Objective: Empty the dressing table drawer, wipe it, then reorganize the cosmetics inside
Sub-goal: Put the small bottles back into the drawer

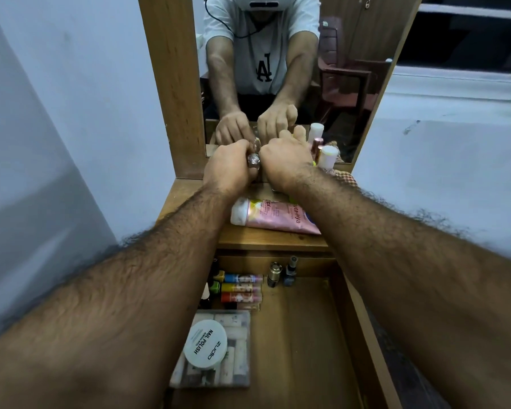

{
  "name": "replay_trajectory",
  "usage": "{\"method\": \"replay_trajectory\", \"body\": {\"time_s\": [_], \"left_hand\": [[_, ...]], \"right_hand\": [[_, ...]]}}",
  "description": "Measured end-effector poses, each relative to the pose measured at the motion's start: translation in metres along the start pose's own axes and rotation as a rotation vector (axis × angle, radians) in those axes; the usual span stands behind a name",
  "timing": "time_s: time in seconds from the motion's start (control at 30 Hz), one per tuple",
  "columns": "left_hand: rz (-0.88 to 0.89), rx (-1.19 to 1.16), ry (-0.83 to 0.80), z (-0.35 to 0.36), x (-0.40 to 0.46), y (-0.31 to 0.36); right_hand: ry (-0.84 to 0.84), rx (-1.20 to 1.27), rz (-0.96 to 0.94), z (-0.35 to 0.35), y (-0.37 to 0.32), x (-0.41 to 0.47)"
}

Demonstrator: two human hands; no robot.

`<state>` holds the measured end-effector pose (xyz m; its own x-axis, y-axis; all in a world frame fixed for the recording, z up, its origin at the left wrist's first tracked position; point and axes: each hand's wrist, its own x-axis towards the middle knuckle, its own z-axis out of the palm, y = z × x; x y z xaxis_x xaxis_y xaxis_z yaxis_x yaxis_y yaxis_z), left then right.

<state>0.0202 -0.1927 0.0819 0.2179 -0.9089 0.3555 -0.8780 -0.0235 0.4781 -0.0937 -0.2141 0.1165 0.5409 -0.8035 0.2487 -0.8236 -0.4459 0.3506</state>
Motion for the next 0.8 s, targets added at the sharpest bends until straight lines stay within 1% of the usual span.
{"method": "replay_trajectory", "body": {"time_s": [0.1, 0.2, 0.3, 0.4, 0.5, 0.6, 0.7, 0.8], "left_hand": [[0.003, -0.036, 0.065, -0.009, -0.008, 0.001], [0.003, -0.105, 0.149, -0.022, -0.019, 0.005], [0.013, -0.158, 0.226, -0.038, -0.035, 0.013], [-0.001, -0.237, 0.253, -0.049, -0.060, 0.020], [-0.023, -0.283, 0.217, -0.054, -0.093, 0.027], [-0.046, -0.284, 0.146, -0.048, -0.132, 0.029], [-0.097, -0.252, -0.001, -0.028, -0.171, 0.023], [-0.158, -0.186, -0.154, -0.001, -0.200, 0.014]], "right_hand": [[0.033, 0.042, 0.000, -0.012, 0.005, -0.009], [0.046, 0.088, 0.041, -0.027, 0.011, -0.018], [0.116, 0.127, 0.084, -0.046, 0.017, -0.032], [0.163, 0.253, 0.109, -0.064, 0.023, -0.053], [0.202, 0.401, 0.141, -0.075, 0.026, -0.083], [0.155, 0.479, 0.183, -0.070, 0.024, -0.122], [0.012, 0.531, 0.206, -0.043, 0.013, -0.160], [-0.177, 0.580, 0.206, -0.011, -0.006, -0.194]]}}
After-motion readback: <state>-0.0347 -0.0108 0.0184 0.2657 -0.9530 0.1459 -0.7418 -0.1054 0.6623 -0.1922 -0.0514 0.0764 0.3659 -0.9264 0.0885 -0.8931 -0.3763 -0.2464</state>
